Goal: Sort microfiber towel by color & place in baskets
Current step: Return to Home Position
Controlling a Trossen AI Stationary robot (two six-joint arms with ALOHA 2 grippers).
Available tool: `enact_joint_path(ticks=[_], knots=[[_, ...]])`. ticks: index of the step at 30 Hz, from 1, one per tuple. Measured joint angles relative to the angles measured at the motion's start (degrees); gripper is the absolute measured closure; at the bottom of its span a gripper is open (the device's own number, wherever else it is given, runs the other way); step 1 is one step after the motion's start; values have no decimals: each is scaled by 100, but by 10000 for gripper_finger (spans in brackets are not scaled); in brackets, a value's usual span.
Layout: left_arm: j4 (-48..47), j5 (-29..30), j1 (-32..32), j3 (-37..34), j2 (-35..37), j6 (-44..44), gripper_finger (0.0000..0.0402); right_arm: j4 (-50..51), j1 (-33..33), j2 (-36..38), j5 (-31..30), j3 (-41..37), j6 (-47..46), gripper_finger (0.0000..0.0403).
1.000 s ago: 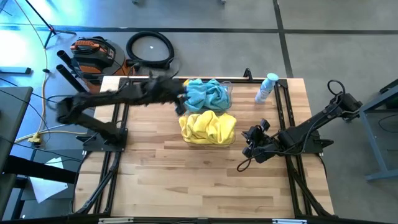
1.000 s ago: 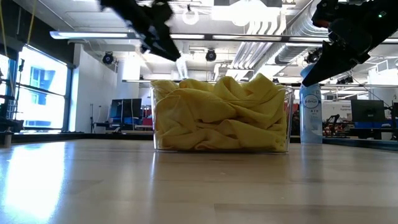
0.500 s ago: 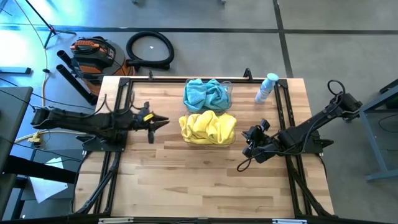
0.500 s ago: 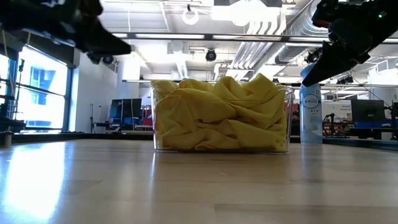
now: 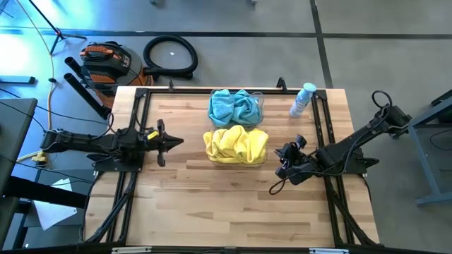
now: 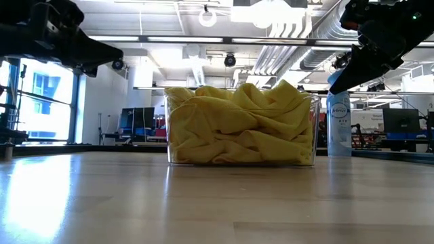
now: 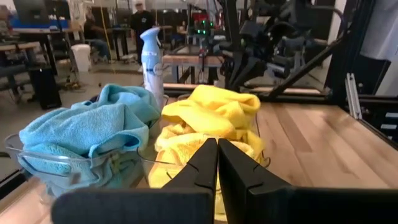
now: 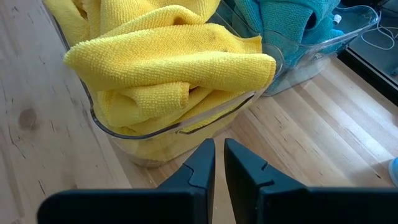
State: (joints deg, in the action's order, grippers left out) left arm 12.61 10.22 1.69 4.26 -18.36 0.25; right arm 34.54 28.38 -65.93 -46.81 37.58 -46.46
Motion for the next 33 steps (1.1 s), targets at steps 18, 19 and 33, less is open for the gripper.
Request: enact_joint_path(ticks=[18,19,33], knots=[[-844,-11,-2,-362,1553,33,401,-2,0,0,2,0,42,373],[-912,-34,-2,-362,1618,37,401,-2,0,0,2,0,42,373],[-1141,-561,-7,-360,1733,68,401,-6,-35,0,-12,0,23,373]])
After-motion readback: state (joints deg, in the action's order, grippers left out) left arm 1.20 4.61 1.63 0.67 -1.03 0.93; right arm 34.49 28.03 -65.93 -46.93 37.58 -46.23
